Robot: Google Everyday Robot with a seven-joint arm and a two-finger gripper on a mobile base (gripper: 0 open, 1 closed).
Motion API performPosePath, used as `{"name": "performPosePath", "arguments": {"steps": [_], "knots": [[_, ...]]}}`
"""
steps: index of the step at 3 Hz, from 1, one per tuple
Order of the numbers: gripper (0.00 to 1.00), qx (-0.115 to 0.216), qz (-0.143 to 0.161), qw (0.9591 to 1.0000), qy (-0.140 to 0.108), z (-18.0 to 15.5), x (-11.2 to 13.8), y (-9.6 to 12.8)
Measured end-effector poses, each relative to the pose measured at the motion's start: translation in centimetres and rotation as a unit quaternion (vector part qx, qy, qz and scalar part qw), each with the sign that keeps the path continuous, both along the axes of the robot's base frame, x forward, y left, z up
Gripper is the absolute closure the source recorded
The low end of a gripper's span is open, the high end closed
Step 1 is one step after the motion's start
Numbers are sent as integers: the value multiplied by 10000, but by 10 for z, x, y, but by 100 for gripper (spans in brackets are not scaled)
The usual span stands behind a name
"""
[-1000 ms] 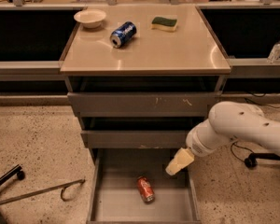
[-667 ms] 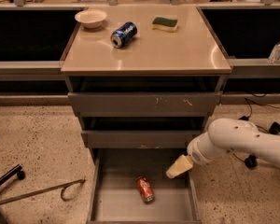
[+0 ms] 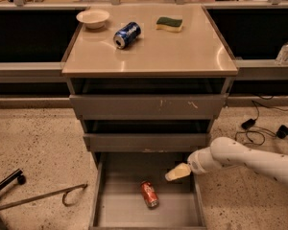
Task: Pick coke can from bottom drawer and place on counter
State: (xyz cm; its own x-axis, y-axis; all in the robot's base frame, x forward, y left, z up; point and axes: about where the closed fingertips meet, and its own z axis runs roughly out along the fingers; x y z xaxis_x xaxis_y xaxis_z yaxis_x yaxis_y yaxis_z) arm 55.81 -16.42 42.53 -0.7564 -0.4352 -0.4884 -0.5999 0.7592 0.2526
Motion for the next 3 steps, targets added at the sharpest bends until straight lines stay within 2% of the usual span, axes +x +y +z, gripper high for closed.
{"name": "performPosePath", "arguments": {"steps": [1, 2, 3], "knots": [[0, 377, -15, 9989, 263, -51, -9, 11], [0, 438, 35, 9986, 287, -57, -11, 14], [0, 252, 88, 9990, 367, -104, -18, 26]]}}
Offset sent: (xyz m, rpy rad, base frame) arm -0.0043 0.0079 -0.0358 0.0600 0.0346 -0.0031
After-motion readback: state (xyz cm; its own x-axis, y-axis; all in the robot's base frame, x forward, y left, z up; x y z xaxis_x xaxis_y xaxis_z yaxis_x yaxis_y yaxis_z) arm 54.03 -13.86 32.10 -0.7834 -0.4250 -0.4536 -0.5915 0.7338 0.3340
